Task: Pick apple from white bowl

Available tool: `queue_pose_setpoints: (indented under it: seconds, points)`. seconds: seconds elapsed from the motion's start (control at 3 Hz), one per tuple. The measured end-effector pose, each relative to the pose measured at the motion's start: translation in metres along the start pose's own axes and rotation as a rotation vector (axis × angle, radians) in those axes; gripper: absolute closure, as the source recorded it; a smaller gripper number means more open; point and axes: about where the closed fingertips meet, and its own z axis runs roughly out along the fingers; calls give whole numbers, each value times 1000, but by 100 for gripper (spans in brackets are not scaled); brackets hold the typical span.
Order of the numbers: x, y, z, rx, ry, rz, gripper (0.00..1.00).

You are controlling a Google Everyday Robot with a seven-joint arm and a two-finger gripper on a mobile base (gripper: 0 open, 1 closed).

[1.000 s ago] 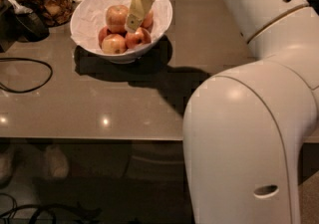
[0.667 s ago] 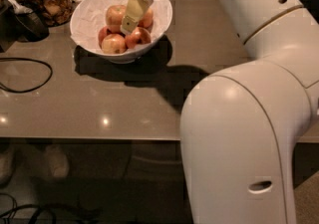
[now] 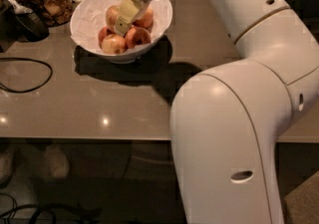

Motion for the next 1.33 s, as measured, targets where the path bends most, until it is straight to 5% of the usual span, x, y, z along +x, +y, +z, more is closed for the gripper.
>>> queue_pose_setpoints:
  seconds: [1.33]
  points:
    - [14, -1, 20, -18, 62, 125, 34]
